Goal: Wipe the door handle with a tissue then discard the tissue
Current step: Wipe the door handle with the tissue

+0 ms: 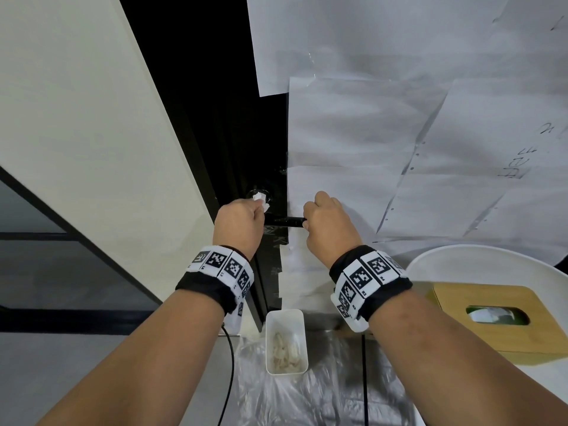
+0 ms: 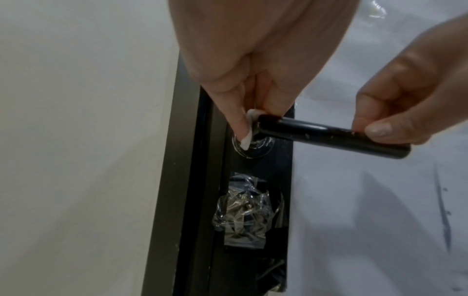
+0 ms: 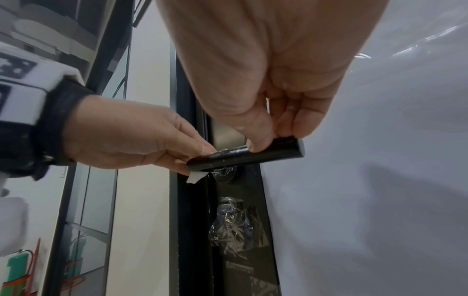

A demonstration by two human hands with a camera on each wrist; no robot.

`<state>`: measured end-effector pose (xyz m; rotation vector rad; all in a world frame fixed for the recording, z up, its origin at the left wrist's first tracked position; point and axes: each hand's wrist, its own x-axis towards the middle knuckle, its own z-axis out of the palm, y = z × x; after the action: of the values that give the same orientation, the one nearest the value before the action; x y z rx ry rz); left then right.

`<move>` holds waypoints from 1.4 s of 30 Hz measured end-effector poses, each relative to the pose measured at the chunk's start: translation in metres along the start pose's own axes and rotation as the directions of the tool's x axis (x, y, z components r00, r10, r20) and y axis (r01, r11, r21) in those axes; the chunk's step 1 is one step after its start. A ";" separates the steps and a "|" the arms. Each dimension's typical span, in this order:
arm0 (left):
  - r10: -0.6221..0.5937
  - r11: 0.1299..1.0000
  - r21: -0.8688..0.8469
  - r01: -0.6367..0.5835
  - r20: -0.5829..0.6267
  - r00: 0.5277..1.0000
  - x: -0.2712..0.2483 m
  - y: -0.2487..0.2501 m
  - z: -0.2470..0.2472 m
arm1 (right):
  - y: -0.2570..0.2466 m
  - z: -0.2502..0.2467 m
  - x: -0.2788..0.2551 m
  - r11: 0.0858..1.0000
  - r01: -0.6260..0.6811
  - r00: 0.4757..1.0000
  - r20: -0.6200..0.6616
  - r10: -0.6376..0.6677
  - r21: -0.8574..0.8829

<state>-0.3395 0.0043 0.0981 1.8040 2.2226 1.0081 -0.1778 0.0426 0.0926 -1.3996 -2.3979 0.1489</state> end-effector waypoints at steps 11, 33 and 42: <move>0.176 0.981 0.072 -0.182 0.088 0.981 -0.018 -0.007 -0.004 | -0.001 0.000 0.000 0.999 -0.009 1.000 0.015 0.010 -0.034; 0.270 0.960 0.080 -0.267 -0.031 0.962 -0.008 -0.003 0.010 | -0.022 0.005 0.005 0.996 0.090 0.989 -0.116 -0.091 -0.011; 0.306 0.948 0.105 -0.300 -0.049 0.951 -0.017 -0.002 0.015 | -0.022 0.003 -0.005 0.997 0.075 0.992 -0.106 -0.070 0.036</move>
<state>-0.3291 -0.0043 0.0798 2.2392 2.1036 1.0379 -0.1952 0.0277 0.0942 -1.2686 -2.3430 0.1016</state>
